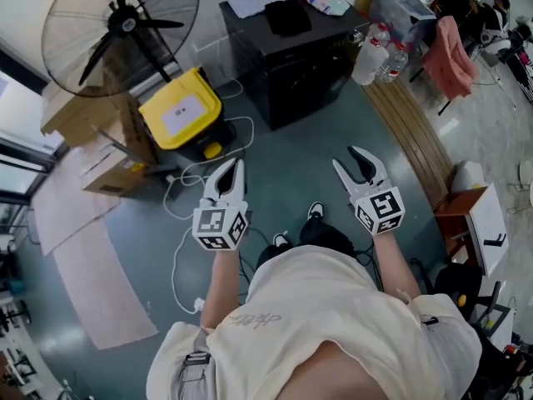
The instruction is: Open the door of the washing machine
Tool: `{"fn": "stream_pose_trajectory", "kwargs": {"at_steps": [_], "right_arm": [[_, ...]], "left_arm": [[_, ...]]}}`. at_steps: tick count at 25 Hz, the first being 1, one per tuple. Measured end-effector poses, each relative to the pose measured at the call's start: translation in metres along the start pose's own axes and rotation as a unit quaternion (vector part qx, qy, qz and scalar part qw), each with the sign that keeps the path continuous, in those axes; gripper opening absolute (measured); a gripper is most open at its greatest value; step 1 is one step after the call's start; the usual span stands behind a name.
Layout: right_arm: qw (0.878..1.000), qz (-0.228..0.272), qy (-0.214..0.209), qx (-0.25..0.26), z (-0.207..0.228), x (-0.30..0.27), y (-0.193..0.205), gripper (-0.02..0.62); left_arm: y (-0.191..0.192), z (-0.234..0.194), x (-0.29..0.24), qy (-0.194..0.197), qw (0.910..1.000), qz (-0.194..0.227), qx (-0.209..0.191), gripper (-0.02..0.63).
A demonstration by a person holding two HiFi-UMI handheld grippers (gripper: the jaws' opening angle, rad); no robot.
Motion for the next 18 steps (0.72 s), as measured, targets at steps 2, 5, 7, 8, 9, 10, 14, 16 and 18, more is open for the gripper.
{"fn": "stream_pose_trajectory", "kwargs": {"at_steps": [2, 5, 7, 8, 9, 10, 14, 16, 18], "right_arm": [[1.0, -0.005, -0.001, -0.005, 0.004, -0.007, 0.003, 0.187], [1.0, -0.014, -0.008, -0.012, 0.012, -0.023, 0.01, 0.187], [1.0, -0.015, -0.014, -0.017, 0.02, -0.038, 0.015, 0.187], [1.0, -0.015, -0.017, -0.02, 0.025, -0.046, 0.017, 0.187], [0.999, -0.014, -0.02, -0.023, 0.032, -0.056, 0.02, 0.187], [0.999, -0.015, -0.022, -0.025, 0.039, -0.066, 0.023, 0.187], [0.999, -0.016, -0.027, -0.016, 0.077, -0.108, 0.027, 0.187], [0.999, -0.014, -0.03, -0.007, 0.099, -0.129, 0.028, 0.187], [0.999, -0.016, -0.035, -0.008, 0.119, -0.148, 0.032, 0.187]], "left_arm": [[0.001, -0.002, -0.005, 0.0, 1.0, -0.003, 0.0, 0.017], [0.004, -0.005, -0.015, -0.007, 0.9999, -0.013, 0.002, 0.017], [0.005, -0.009, -0.025, -0.016, 0.9997, -0.018, 0.005, 0.017], [0.004, -0.011, -0.033, -0.02, 0.9996, -0.019, 0.005, 0.017], [0.002, -0.014, -0.041, -0.024, 0.9995, -0.02, 0.001, 0.017], [-0.001, -0.017, -0.051, -0.028, 0.9993, -0.023, -0.004, 0.017], [-0.024, -0.027, -0.097, -0.04, 0.998, -0.036, -0.032, 0.017], [-0.038, -0.032, -0.121, -0.046, 0.9977, -0.032, -0.039, 0.017], [-0.048, -0.035, -0.144, -0.055, 0.9975, -0.026, -0.036, 0.017]]}}
Point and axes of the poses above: the fingertips, and each gripper's own axes: x backward along the fingers, z to its right, y out of its underside, the point moved 10 cm from there along x, backward along the fingers, and after that the axes turned 9 degrees about y, right-handed, at the moved point
